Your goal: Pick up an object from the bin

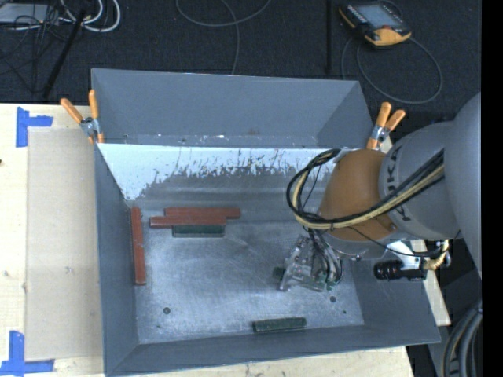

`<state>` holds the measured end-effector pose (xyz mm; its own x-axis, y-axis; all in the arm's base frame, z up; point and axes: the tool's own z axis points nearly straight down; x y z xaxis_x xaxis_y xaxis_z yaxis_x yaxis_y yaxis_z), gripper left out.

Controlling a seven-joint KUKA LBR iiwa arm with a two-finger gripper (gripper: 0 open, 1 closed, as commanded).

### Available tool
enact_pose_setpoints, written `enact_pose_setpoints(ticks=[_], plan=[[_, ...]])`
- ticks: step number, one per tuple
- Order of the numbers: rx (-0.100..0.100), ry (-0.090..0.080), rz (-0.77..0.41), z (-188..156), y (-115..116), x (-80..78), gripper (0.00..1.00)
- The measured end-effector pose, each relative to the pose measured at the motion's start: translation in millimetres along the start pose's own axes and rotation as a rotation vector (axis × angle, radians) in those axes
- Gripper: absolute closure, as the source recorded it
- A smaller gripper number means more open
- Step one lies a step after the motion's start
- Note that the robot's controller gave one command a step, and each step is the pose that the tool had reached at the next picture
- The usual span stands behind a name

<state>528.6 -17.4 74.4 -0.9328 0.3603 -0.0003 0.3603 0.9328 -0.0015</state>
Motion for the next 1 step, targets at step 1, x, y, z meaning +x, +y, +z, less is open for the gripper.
enact_pose_setpoints(ticks=[1], plan=[[0.000,0.000,0.000,0.0,0.0,0.0,1.00]])
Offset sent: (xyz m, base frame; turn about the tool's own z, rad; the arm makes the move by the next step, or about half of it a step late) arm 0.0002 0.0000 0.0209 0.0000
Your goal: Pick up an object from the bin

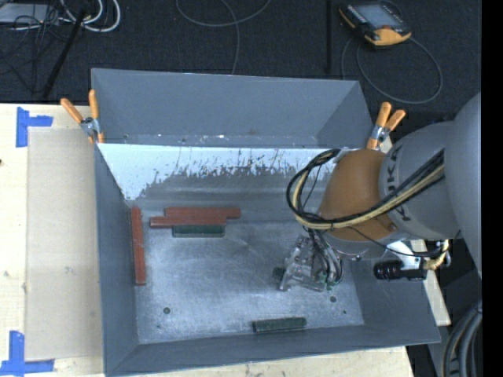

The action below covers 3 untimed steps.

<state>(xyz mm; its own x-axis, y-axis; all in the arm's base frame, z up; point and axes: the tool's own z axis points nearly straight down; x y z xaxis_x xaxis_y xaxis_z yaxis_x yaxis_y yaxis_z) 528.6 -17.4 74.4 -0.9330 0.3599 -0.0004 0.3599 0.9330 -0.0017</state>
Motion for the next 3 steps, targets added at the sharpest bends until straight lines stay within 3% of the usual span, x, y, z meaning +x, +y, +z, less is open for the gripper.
enact_pose_setpoints(ticks=[3], plan=[[0.000,0.007,-0.002,-27.0,-0.3,2.8,1.00]])
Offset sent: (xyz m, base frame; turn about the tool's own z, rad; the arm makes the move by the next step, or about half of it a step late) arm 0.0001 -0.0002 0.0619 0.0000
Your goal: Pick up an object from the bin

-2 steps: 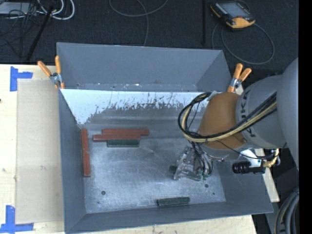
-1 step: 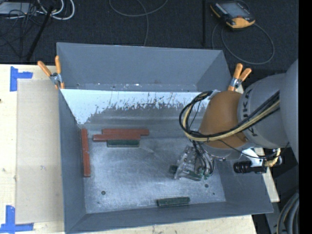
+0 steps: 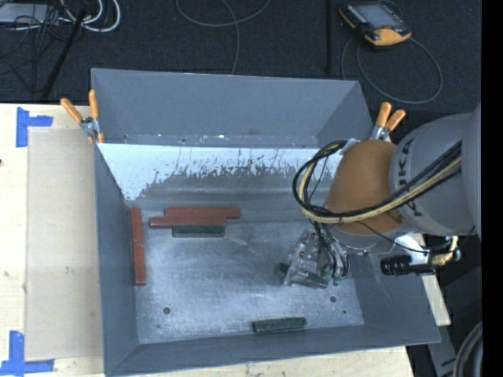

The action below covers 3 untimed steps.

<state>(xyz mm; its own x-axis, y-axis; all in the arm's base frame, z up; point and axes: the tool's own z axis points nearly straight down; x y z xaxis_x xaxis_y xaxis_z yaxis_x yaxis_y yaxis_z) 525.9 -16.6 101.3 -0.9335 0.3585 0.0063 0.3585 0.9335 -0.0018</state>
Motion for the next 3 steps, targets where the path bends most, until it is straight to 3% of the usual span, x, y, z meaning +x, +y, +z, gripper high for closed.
enact_pose_setpoints(ticks=[3], plan=[[-0.002,-0.006,-0.001,-39.0,0.4,-1.2,1.00]])
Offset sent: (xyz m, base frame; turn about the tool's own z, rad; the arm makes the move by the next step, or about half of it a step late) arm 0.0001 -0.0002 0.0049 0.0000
